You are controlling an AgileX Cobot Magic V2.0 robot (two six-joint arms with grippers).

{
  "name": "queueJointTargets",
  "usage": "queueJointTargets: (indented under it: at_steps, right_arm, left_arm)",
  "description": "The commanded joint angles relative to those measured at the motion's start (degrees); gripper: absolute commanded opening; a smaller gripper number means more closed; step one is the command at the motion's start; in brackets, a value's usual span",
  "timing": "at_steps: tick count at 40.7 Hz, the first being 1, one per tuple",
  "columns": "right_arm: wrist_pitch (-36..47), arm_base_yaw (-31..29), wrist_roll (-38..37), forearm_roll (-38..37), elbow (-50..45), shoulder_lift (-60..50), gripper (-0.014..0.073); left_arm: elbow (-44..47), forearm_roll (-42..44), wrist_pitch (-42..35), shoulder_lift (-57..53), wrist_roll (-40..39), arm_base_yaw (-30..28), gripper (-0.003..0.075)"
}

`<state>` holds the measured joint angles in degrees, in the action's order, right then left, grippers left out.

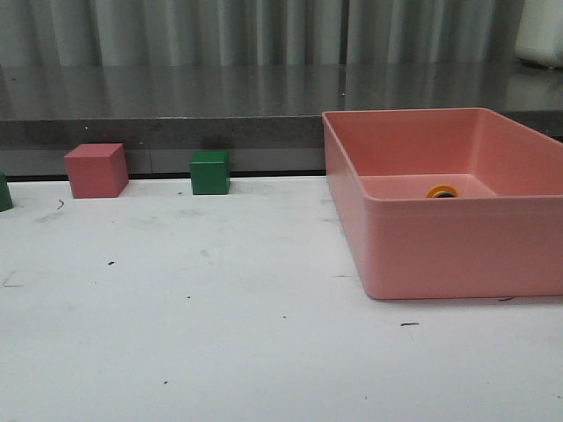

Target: Place and stand button with both arms

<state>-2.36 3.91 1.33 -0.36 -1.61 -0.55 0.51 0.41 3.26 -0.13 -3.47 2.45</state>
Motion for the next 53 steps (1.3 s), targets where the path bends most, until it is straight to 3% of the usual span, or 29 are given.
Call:
queueJointTargets:
  at_steps: [1, 22, 35, 44, 53]
  right_arm:
    - [5.08, 0.03, 0.31, -0.02, 0.2, -1.11, -0.0118]
    - [5.15, 0.02, 0.31, -0.02, 0.2, -1.11, -0.0118]
    - [10.9, 0.02, 0.31, -0.02, 0.85, -1.11, -0.0118]
    - [1.76, 0.02, 0.31, -0.02, 11.12, -0.59, -0.0118]
    - [-11.39, 0.02, 0.31, -0.02, 25.87, 5.64, -0.0118]
  left_arm:
    - [0.86, -0.41, -4.81, -1.4, -0.24, 0.42, -0.002]
    - [0.86, -0.41, -4.81, -1.4, -0.24, 0.42, -0.002]
    - [0.21, -1.0, -7.87, -1.4, -0.24, 0.42, -0.002]
    - [-9.61, -1.01, -5.85, -0.76, -0.24, 0.42, -0.002]
    - [-25.08, -1.01, 6.6, 6.53, -0.24, 0.42, -0.002]
